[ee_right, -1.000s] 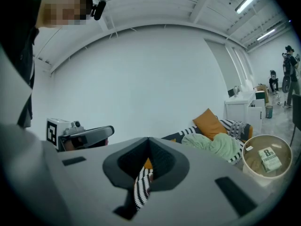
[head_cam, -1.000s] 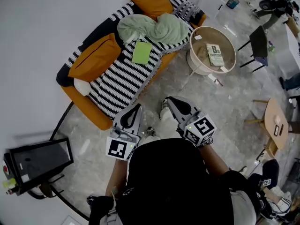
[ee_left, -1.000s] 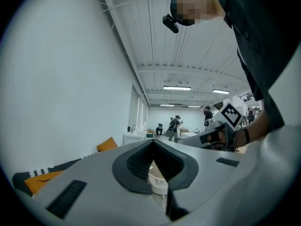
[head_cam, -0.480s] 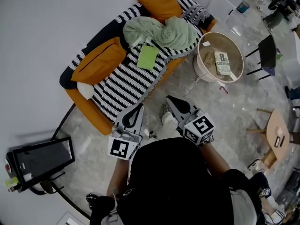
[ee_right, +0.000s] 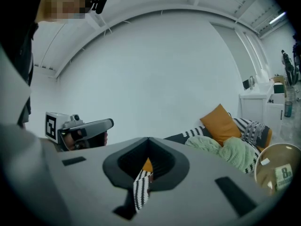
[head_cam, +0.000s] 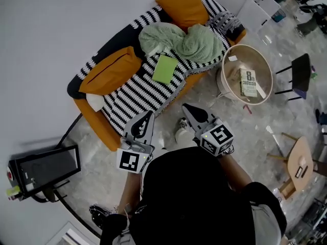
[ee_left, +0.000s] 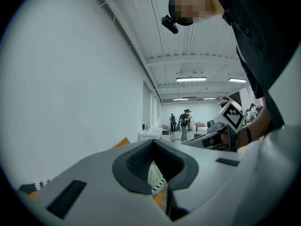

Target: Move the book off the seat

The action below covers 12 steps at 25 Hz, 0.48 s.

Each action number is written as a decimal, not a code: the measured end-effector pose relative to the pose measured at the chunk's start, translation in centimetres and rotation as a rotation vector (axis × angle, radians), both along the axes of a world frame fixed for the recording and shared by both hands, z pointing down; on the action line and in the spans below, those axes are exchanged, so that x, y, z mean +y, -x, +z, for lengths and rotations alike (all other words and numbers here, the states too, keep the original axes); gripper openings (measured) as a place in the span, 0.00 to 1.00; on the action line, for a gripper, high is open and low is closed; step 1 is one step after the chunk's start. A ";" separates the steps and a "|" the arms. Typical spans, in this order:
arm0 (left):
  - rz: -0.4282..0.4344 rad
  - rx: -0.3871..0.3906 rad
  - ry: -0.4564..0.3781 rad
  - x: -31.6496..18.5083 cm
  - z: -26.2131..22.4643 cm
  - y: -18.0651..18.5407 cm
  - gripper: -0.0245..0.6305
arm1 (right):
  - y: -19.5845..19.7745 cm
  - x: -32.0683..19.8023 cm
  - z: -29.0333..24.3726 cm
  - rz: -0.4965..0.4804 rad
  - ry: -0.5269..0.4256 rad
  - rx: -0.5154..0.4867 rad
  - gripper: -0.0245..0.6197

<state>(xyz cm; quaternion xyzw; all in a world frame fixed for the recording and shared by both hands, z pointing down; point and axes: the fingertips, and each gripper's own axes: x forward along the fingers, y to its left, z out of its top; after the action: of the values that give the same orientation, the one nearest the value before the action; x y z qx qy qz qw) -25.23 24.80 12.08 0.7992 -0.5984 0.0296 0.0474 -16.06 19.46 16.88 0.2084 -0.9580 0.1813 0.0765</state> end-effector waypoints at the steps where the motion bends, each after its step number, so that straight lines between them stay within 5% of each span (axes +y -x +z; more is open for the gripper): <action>1: -0.011 -0.003 0.001 -0.9 0.0 0.0 0.05 | 0.1 -0.9 0.0 -0.012 0.000 -0.002 0.06; 12: -0.078 -0.012 -0.017 -9.7 0.6 -2.1 0.05 | -0.6 -9.2 0.6 -0.108 -0.013 0.000 0.06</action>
<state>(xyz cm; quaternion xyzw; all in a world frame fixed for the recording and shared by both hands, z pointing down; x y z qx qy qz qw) -23.18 15.15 12.64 0.7756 -0.6295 0.0273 0.0380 -15.46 10.29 17.52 0.1571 -0.9690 0.1707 0.0851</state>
